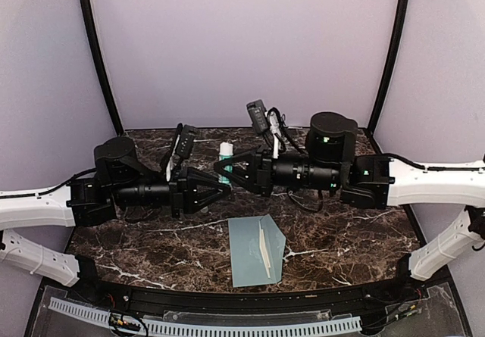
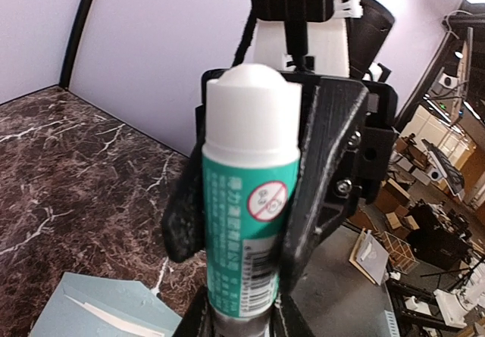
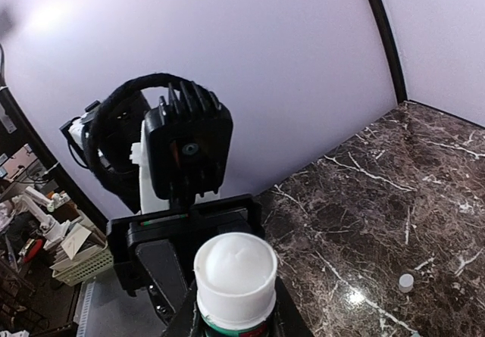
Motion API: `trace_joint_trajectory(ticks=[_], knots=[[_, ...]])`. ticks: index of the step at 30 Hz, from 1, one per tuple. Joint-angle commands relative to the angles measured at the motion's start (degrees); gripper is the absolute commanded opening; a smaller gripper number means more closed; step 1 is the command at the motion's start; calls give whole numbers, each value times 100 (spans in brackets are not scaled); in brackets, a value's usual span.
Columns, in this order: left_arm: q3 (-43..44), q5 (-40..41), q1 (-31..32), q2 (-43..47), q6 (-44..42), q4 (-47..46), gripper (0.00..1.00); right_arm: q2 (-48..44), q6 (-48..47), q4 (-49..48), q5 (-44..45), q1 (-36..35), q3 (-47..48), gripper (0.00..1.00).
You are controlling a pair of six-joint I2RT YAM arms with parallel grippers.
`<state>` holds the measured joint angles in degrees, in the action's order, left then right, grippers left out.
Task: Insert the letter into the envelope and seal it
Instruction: Unscrew the solid glue.
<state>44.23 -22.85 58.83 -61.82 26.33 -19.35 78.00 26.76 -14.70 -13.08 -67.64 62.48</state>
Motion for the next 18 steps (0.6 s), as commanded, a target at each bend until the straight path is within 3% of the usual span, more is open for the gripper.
trace_joint_trajectory(ticks=[1, 7, 14, 18], knots=[[126, 1264, -64, 100, -269, 655, 0, 453, -72, 647, 1078, -392, 642, 1], [130, 1881, -58, 79, -239, 978, 0, 1071, 155, 1374, 2284, -685, 1377, 0], [158, 2023, -58, 17, -254, 988, 0, 1383, 296, 1758, 2810, -795, 1754, 0], [127, 1900, -63, 39, -215, 875, 0, 1275, 311, 1713, 2772, -789, 1703, 9]])
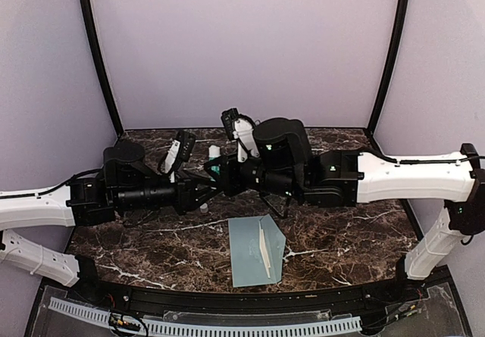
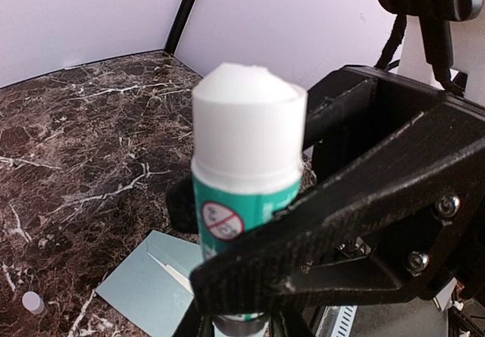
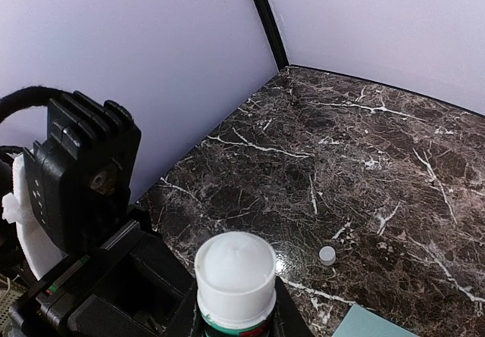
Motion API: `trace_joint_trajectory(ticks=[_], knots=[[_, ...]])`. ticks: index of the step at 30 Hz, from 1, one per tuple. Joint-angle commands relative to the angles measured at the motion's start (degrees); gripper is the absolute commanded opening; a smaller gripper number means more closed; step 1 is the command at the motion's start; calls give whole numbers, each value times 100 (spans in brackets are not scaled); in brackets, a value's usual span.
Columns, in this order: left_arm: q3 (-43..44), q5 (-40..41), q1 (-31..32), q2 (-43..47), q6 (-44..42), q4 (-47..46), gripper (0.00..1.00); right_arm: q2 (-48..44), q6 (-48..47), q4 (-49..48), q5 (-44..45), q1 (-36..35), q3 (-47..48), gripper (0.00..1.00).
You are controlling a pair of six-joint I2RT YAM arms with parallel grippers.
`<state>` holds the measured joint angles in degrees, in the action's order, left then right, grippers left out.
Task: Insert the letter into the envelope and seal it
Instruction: Unscrew the solid glue.
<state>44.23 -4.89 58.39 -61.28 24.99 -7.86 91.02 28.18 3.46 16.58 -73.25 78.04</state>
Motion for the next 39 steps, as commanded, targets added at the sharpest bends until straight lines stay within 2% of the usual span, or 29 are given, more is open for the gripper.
trace_joint_trajectory(ticks=[1, 6, 9, 11, 17, 23, 27, 35, 39], knots=[[98, 21, -14, 6, -64, -329, 0, -123, 163, -157, -225, -231, 92, 15], [-251, -187, -28, 390, 202, -786, 0, -751, 11, -703, -572, -168, -457, 48], [-361, -359, -38, 574, 263, -821, 0, -1125, -59, -847, -738, -78, -734, 62], [-415, -589, -43, 694, 352, -912, 0, -1387, -22, -1086, -1108, 80, -1002, 67], [-397, -1758, -64, 632, 571, -1303, 0, -1825, 365, -2455, -3080, 837, -1999, 74], [-214, -3029, -73, 320, 658, -1726, 0, -1790, 414, -3249, -4546, 980, -2161, 77], [-112, -3426, -71, 95, 698, -1839, 0, -1525, 683, -3694, -5223, 983, -2069, 75], [-101, -3502, -65, 8, 774, -2066, 0, -1211, 839, -3773, -5336, 978, -1969, 68], [-94, -3496, -65, -29, 762, -2067, 0, -1257, 846, -3782, -5291, 971, -1998, 55]])
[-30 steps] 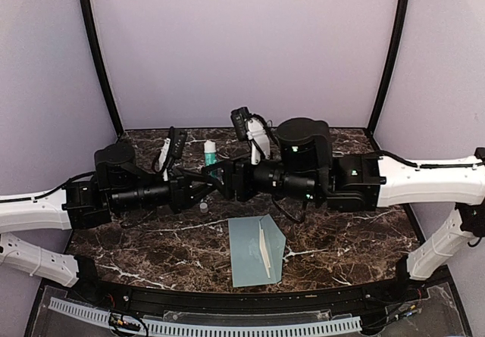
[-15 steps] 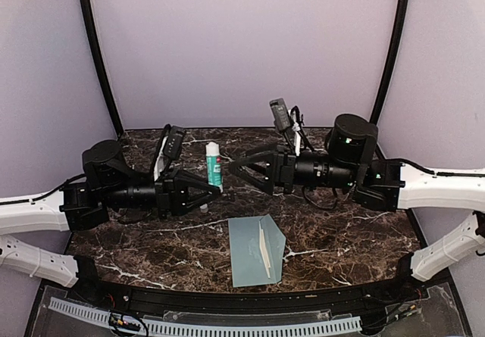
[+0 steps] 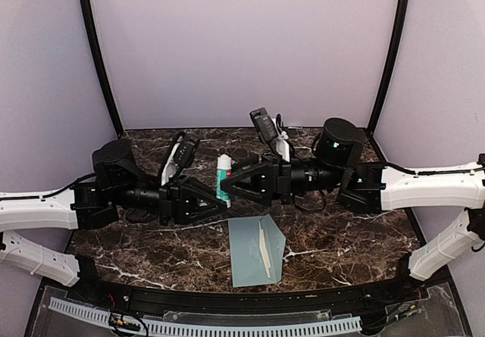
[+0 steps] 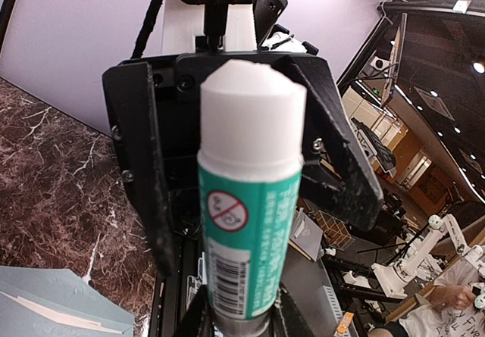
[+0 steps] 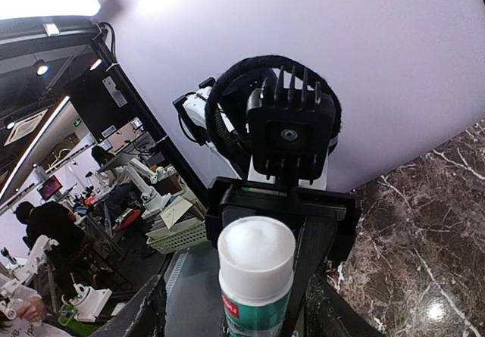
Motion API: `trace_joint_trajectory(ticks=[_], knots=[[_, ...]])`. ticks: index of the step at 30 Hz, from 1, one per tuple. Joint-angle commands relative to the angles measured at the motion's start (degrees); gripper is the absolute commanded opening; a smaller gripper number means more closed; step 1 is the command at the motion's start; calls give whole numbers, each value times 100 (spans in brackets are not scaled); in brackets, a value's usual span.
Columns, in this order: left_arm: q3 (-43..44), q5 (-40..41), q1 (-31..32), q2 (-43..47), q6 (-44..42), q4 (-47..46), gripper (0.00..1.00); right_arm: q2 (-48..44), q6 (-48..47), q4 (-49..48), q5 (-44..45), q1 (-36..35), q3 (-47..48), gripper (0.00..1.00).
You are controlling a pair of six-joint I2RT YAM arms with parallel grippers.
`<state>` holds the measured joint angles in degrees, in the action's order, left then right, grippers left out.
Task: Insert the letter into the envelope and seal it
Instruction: Unscrew the solid glue.
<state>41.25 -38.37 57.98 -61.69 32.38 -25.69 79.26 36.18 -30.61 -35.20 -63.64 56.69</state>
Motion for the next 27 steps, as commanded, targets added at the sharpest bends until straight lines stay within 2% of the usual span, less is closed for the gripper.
trace_joint_trajectory(ticks=[1, 6, 11, 14, 18, 27], knots=[[210, -167, -25, 6, 23, -277, 0, -101, 43, -388, -81, 16, 117, 52], [247, -273, -23, -101, 38, -310, 0, -47, 169, -548, -52, 18, 81, 39], [206, -158, -23, -109, 26, -329, 0, 12, 260, -685, -107, 25, 92, 15], [175, 178, -23, 35, -106, -119, 0, -19, 126, -441, 56, 12, 117, 6], [199, 1009, -23, 199, -324, 384, 0, 6, -195, 169, 439, -74, 292, 4], [397, 2497, -23, 266, -649, 1456, 0, 428, -819, 1644, 2148, -627, 1094, 1]])
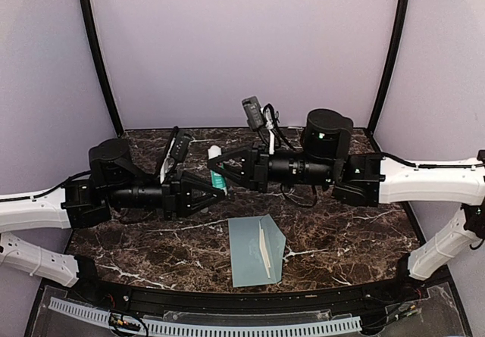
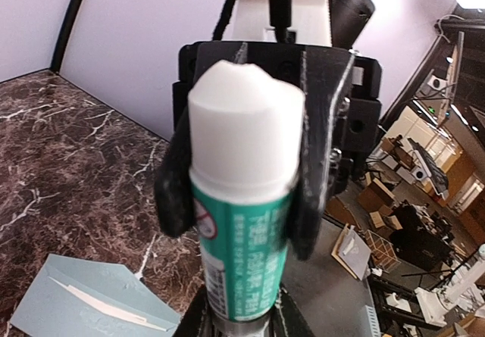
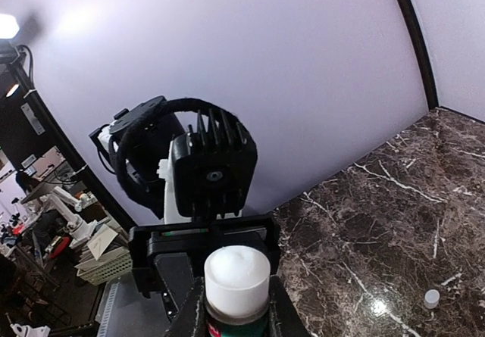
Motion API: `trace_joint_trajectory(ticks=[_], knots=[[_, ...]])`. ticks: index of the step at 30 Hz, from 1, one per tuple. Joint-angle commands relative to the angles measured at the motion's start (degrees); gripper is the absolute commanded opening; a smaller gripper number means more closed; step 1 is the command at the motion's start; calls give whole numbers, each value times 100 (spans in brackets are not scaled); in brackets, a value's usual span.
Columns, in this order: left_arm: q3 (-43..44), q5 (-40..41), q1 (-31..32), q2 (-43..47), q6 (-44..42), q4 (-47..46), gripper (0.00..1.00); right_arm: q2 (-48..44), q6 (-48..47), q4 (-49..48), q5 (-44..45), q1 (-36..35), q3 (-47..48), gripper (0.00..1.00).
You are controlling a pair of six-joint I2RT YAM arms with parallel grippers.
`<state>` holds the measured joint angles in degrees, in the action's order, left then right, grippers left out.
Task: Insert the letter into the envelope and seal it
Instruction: Unscrew the solid glue.
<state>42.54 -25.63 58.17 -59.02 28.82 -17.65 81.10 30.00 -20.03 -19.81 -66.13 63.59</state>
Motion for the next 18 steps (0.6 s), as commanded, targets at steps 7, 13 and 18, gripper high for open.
trace_joint_trajectory(ticks=[7, 13, 18], knots=[[348, 1955, -35, -27, -327, 1144, 0, 936, -153, 1537, 1722, -715, 1288, 0], [192, 2414, -24, 155, -187, 1189, 0, 1335, -85, 1968, 2460, -923, 1722, 0], [75, 2800, -31, 325, -96, 1185, 0, 1333, 5, 2296, 3121, -1018, 1790, 0]])
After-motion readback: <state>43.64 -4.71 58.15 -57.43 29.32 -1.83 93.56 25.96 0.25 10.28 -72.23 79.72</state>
